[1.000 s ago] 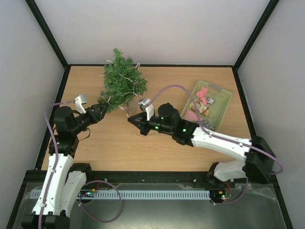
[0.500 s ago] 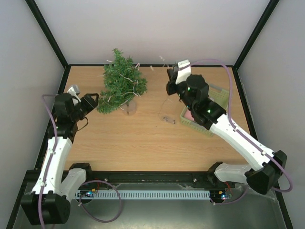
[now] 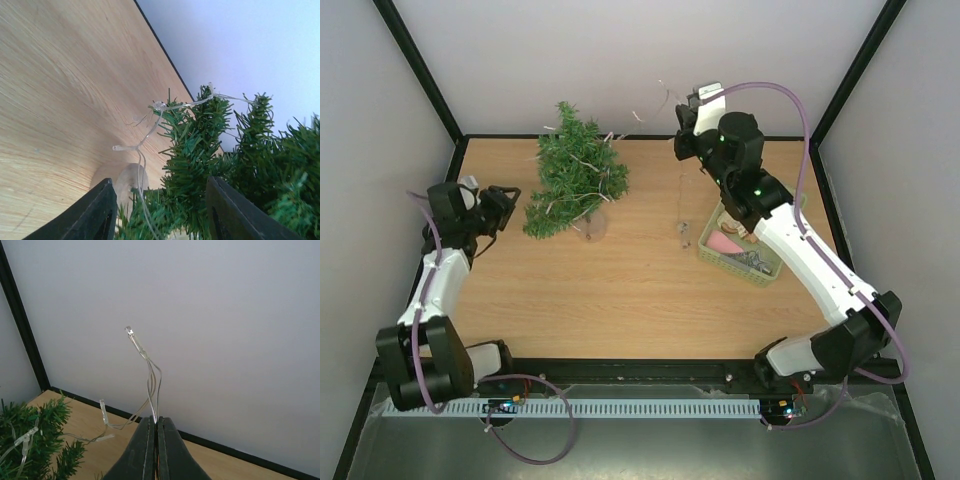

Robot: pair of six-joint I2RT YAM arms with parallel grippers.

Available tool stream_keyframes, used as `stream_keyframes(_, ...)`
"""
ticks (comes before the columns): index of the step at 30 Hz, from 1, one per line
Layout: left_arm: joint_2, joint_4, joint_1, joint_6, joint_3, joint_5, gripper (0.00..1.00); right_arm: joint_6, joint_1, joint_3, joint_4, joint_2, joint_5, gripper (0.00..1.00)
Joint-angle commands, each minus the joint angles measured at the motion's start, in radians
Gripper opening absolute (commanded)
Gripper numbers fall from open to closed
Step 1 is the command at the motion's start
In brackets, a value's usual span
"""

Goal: Decorate the small christmas tree
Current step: Wrap the decoration item around the Christmas tree.

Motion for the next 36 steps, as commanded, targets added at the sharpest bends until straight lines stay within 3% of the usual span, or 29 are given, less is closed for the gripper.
stream_keyframes(1, 0.097, 0.168, 0.008, -0.105, -0.019, 0.126, 0.54, -0.023, -0.016, 0.056, -0.006, 0.025, -0.043, 0.02)
stream_keyframes(10, 0.25, 0.256, 0.006, -0.18, -0.022, 0.141, 0.59, -0.016, -0.035, 0.101, -0.001, 0.053, -0.065, 0.02)
stream_keyframes(13, 0.3, 0.338, 0.002, -0.232, -0.02, 0.187, 0.58, -0.015, -0.035, 0.101, 0.005, 0.057, -0.072, 0.02)
stream_keyframes(18, 0.358, 0.337, -0.035, -0.228, 0.015, 0.184, 0.58, -0.005, -0.035, 0.099, 0.018, 0.058, -0.083, 0.02)
stream_keyframes(24, 0.427, 0.487, -0.059, -0.323, 0.031, 0.226, 0.54, 0.002, -0.035, 0.077, 0.03, 0.052, -0.086, 0.02)
stream_keyframes(27, 0.435, 0.526, -0.06, -0.34, 0.048, 0.246, 0.46, -0.006, -0.036, 0.078, 0.021, 0.057, -0.079, 0.02)
stream_keyframes(33, 0.4, 0.501, -0.049, -0.278, 0.074, 0.23, 0.16, -0.027, -0.043, 0.085, 0.015, 0.061, -0.043, 0.02)
stream_keyframes(36, 0.386, 0.465, -0.041, -0.241, 0.087, 0.219, 0.05, -0.028, -0.057, 0.09, 0.014, 0.061, -0.045, 0.02)
